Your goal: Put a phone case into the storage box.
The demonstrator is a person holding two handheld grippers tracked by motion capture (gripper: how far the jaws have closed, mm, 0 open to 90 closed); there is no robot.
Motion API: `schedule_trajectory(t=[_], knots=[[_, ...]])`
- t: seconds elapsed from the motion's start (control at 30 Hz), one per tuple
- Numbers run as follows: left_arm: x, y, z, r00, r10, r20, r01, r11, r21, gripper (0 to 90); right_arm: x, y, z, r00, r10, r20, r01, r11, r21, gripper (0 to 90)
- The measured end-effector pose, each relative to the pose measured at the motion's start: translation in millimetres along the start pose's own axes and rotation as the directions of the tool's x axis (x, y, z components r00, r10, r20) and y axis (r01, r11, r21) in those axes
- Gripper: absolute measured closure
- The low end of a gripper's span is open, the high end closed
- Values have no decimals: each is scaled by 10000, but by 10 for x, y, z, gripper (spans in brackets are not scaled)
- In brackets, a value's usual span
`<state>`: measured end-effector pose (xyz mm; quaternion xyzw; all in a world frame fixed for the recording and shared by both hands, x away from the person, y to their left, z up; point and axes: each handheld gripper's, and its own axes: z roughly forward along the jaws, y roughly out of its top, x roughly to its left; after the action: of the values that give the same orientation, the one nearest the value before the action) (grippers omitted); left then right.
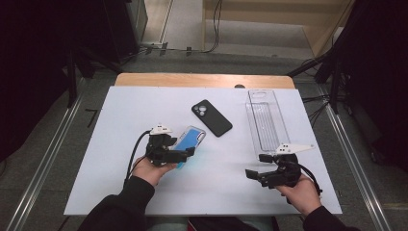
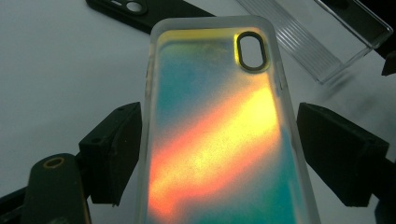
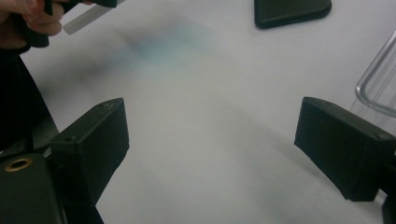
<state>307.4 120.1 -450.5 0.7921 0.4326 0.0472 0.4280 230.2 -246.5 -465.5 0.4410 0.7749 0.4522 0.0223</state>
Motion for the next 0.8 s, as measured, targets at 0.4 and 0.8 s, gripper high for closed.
schedule_trajectory(t=[0.4,0.8], knots=[[-148,-56,100,9990,-107,-432,70,9965,-838,173,100,156,116,9985,551,42,-551,9985,-11,83],[-243,-154,151,9978,-164,-646,44,9835,-1811,173,177,338,208,9944,1058,-41,-1059,9936,-391,134]])
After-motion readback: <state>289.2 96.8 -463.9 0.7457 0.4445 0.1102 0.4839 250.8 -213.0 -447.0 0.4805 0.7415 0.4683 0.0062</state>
